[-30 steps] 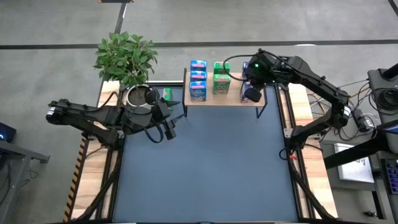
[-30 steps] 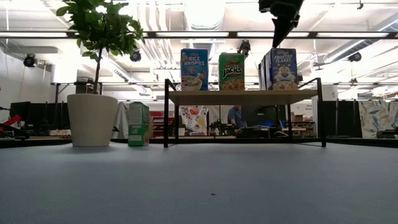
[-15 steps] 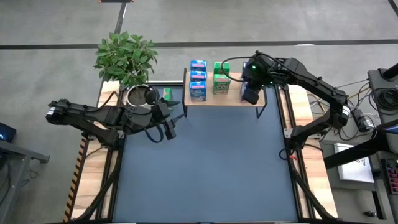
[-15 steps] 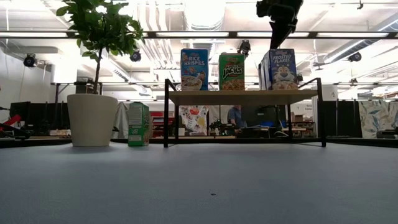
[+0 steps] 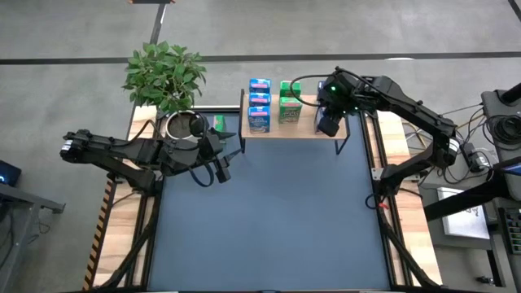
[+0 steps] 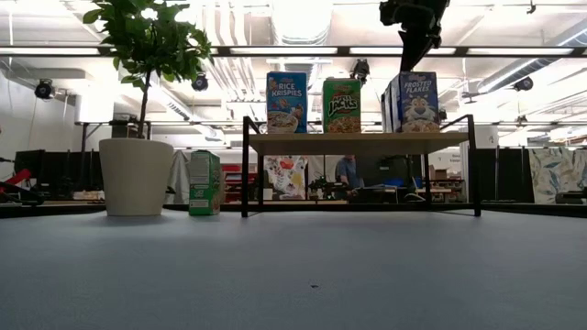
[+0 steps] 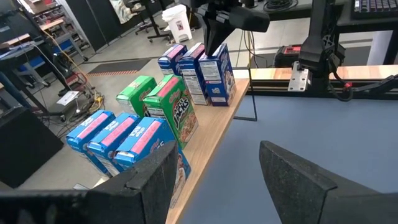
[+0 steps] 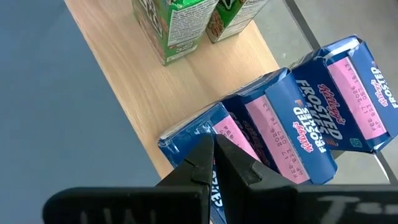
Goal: Stack cereal on shelf
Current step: Put the blue cereal box on the shelf aligned with the other blue cereal boxes
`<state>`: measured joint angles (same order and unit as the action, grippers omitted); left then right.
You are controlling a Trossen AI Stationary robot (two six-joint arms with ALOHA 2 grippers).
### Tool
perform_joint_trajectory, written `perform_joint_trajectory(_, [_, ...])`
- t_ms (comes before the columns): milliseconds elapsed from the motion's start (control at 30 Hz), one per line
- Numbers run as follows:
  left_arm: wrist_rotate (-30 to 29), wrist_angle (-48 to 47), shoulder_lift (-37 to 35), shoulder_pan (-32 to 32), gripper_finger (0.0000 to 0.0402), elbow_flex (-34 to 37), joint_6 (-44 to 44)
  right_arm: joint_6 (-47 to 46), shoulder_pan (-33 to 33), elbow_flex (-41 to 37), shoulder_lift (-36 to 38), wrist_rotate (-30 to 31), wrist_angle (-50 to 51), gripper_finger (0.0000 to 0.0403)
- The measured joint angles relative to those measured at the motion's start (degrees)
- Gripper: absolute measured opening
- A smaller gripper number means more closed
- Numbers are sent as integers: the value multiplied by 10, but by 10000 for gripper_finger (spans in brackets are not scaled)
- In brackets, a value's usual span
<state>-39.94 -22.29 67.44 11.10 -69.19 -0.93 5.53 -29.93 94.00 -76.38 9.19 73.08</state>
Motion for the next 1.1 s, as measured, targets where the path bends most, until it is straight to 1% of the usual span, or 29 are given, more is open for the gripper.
perform_joint_trajectory(167, [0,0,0,0,210,0,0,-1,0,2,0,3,3,9])
perform_joint_trajectory(367, [0,0,0,0,210,0,0,0,0,28,4,5,15,9])
perform_joint_trajectory(500, [0,-1,0,0,210,0,0,-5,0,39,11,31,44,9])
perform_joint_trajectory(600, [0,-1,0,0,210,0,0,-17,-4,33,18,49,63,9])
perform_joint_trajectory(700, [0,-3,0,0,210,0,0,-29,-5,23,22,51,76,9])
perform_joint_trajectory(1100, [0,-8,0,0,210,0,0,-55,-5,0,21,52,76,9])
